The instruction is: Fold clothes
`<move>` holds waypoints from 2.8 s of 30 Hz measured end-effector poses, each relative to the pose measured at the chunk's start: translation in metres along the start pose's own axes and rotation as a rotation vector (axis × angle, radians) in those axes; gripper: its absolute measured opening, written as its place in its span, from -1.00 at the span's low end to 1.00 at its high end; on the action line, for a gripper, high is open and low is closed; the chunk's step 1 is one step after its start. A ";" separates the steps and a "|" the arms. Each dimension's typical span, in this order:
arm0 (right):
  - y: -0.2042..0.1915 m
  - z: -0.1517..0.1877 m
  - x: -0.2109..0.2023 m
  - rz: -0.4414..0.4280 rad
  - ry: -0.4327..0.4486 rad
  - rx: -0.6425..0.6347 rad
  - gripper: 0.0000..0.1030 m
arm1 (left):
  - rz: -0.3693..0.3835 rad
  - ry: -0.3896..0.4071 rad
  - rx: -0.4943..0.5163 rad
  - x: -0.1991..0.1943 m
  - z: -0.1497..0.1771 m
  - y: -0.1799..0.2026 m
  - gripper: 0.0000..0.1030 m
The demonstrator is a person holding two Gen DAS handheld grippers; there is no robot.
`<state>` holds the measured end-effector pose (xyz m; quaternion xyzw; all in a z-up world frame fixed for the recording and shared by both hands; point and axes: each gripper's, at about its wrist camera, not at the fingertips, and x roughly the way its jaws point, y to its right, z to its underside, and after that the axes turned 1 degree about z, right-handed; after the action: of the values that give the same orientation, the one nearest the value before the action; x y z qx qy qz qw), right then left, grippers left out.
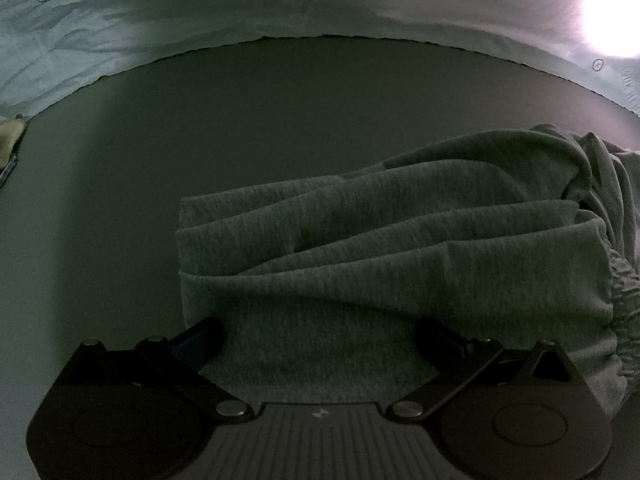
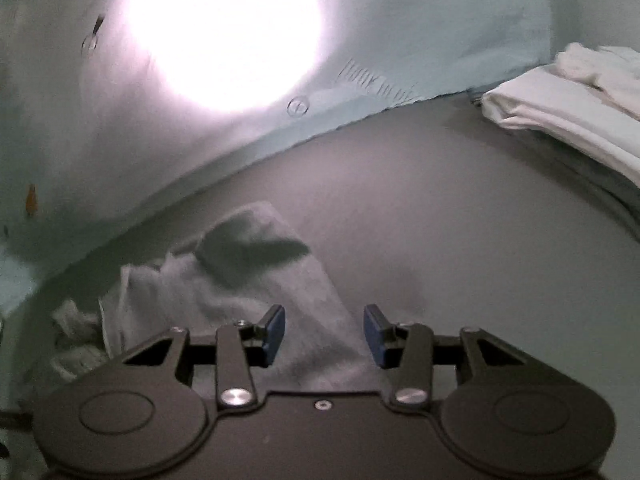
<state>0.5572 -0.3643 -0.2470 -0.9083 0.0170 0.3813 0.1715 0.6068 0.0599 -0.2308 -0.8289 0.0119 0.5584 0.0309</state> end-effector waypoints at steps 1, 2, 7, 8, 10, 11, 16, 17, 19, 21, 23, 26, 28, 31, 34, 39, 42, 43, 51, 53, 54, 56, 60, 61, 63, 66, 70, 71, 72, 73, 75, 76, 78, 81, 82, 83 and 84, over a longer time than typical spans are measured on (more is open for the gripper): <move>0.001 0.000 0.002 -0.012 -0.016 -0.007 -0.11 | 0.000 0.000 0.000 0.000 0.000 0.001 1.00; -0.001 0.001 0.005 -0.014 -0.021 -0.021 -0.11 | 0.000 0.001 -0.001 -0.001 0.000 0.001 1.00; -0.008 0.004 0.007 0.027 -0.023 -0.076 -0.52 | -0.002 0.007 -0.003 -0.002 0.002 0.003 1.00; -0.007 0.003 0.008 0.034 -0.024 -0.076 -0.61 | -0.003 0.006 -0.004 -0.002 0.002 0.004 1.00; -0.003 0.003 0.011 0.010 -0.032 -0.043 -0.84 | -0.003 0.004 -0.005 -0.002 0.002 0.005 1.00; 0.000 0.003 0.011 -0.009 -0.032 -0.012 -0.87 | -0.003 0.003 -0.005 -0.002 0.002 0.005 1.00; 0.034 0.008 0.008 -0.214 -0.014 0.368 -0.91 | -0.004 0.001 -0.007 -0.002 0.001 0.004 1.00; 0.044 0.012 0.007 -0.292 -0.002 0.506 -0.91 | -0.004 0.002 -0.008 -0.002 0.000 0.004 1.00; 0.058 0.023 0.006 -0.412 0.019 0.718 -0.91 | -0.004 0.003 -0.008 -0.001 0.000 0.003 1.00; 0.062 0.033 0.003 -0.517 0.047 0.861 -0.91 | -0.005 0.003 -0.010 -0.002 0.001 0.005 1.00; 0.061 0.045 0.002 -0.639 0.075 0.989 -0.91 | -0.007 0.004 -0.013 -0.002 0.002 0.006 1.00; 0.048 0.060 -0.001 -0.757 0.114 1.127 -0.91 | -0.008 0.008 -0.014 -0.003 0.004 0.007 1.00; 0.034 0.066 -0.003 -0.788 0.116 1.152 -0.91 | -0.007 0.011 -0.013 -0.003 0.004 0.006 1.00; 0.010 0.072 -0.005 -0.829 0.109 1.180 -0.91 | -0.007 0.012 -0.011 -0.004 0.005 0.008 1.00; -0.018 0.072 -0.009 -0.874 0.109 1.152 -0.91 | -0.003 0.012 -0.007 -0.004 0.004 0.006 1.00; -0.080 0.065 -0.019 -0.939 0.046 1.002 -0.91 | 0.048 0.026 0.021 -0.008 0.005 -0.002 1.00; -0.124 0.066 -0.024 -0.969 -0.008 0.888 -0.91 | 0.159 0.080 -0.055 -0.031 0.010 -0.037 1.00; -0.138 0.068 -0.025 -0.977 -0.027 0.851 -0.91 | 0.180 0.102 -0.086 -0.041 0.012 -0.051 1.00; -0.250 0.124 -0.010 -0.825 -0.304 0.409 -0.91 | 0.146 0.189 -0.312 -0.088 0.063 -0.174 1.00; -0.276 0.148 0.000 -0.637 -0.409 0.224 -0.90 | 0.129 0.169 -0.351 -0.087 0.081 -0.195 1.00; -0.288 0.158 0.000 -0.589 -0.425 0.138 -0.90 | 0.124 0.156 -0.367 -0.086 0.090 -0.202 1.00; -0.303 0.163 -0.008 -0.571 -0.406 0.087 -0.82 | 0.126 0.139 -0.397 -0.082 0.102 -0.213 1.00; -0.325 0.149 -0.027 -0.629 -0.341 0.039 -0.51 | 0.160 0.117 -0.440 -0.077 0.118 -0.230 1.00; -0.328 0.144 -0.032 -0.632 -0.311 0.021 -0.51 | 0.169 0.113 -0.447 -0.075 0.120 -0.232 1.00; -0.324 0.136 -0.039 -0.635 -0.252 0.036 -0.52 | 0.181 0.111 -0.455 -0.067 0.117 -0.239 1.00; -0.301 0.128 -0.041 -0.614 -0.188 0.159 -0.62 | 0.198 0.114 -0.456 -0.065 0.116 -0.235 1.00; -0.286 0.122 -0.018 -0.472 -0.198 0.232 -0.75 | 0.218 0.108 -0.436 -0.062 0.117 -0.224 1.00; -0.289 0.122 -0.010 -0.452 -0.210 0.233 -0.75 | 0.226 0.106 -0.435 -0.060 0.117 -0.223 1.00; -0.294 0.125 -0.001 -0.443 -0.230 0.217 -0.75 | 0.234 0.100 -0.436 -0.059 0.116 -0.222 1.00; -0.302 0.130 0.006 -0.435 -0.257 0.177 -0.76 | 0.238 0.096 -0.436 -0.058 0.115 -0.221 1.00; -0.321 0.144 0.013 -0.409 -0.324 0.054 -0.77 | 0.241 0.092 -0.431 -0.058 0.114 -0.220 1.00; -0.329 0.152 0.013 -0.409 -0.359 0.009 -0.77 | 0.238 0.096 -0.427 -0.059 0.114 -0.219 1.00; -0.333 0.165 0.009 -0.448 -0.399 -0.010 -0.77 | 0.237 0.101 -0.422 -0.056 0.110 -0.220 1.00; -0.325 0.161 0.001 -0.496 -0.398 0.046 -0.75 | 0.259 0.102 -0.427 -0.054 0.107 -0.215 1.00; -0.319 0.153 -0.004 -0.492 -0.369 0.062 -0.72 | 0.272 0.099 -0.426 -0.052 0.104 -0.211 1.00; -0.313 0.145 -0.009 -0.481 -0.328 0.072 -0.68 | 0.284 0.094 -0.421 -0.050 0.100 -0.206 1.00; -0.306 0.136 -0.015 -0.469 -0.288 0.082 -0.53 | 0.293 0.092 -0.412 -0.048 0.097 -0.201 1.00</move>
<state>0.5027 -0.0339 -0.2335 -0.8161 -0.2031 0.4551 0.2924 0.5096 0.2662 -0.2149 -0.8316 0.0193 0.5094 -0.2205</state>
